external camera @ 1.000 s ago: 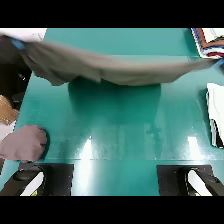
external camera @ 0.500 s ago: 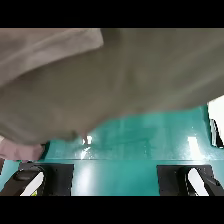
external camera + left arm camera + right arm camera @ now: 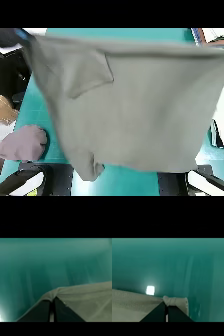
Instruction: Fold the shirts.
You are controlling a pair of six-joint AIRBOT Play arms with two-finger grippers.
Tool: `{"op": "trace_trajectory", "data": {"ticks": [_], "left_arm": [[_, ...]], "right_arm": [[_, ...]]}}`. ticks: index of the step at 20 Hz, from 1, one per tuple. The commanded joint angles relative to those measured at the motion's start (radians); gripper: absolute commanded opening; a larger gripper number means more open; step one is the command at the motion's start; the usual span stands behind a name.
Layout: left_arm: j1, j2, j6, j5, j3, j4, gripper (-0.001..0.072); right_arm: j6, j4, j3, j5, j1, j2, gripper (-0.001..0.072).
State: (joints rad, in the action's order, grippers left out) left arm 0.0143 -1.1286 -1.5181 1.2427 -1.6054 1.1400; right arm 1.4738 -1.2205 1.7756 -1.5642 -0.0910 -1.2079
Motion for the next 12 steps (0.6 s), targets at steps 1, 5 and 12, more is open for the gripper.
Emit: {"op": "trace_trajectory", "data": {"ticks": [1, 5, 12], "left_arm": [[0.001, -0.211, 0.004, -0.03, 0.119, -0.039, 0.0026], [0.002, -0.422, 0.026, -0.233, 0.047, -0.053, 0.0026], [0.007, -0.564, 0.028, -0.326, -0.117, -0.053, 0.0026]], "right_arm": [[0.024, -0.1, -0.107, 0.023, 0.097, -0.216, 0.0013], [0.008, -0.091, 0.005, 0.17, 0.106, -0.458, 0.0012], [0.006, -0.089, 0.279, 0.252, 0.105, -0.628, 0.0013]]}}
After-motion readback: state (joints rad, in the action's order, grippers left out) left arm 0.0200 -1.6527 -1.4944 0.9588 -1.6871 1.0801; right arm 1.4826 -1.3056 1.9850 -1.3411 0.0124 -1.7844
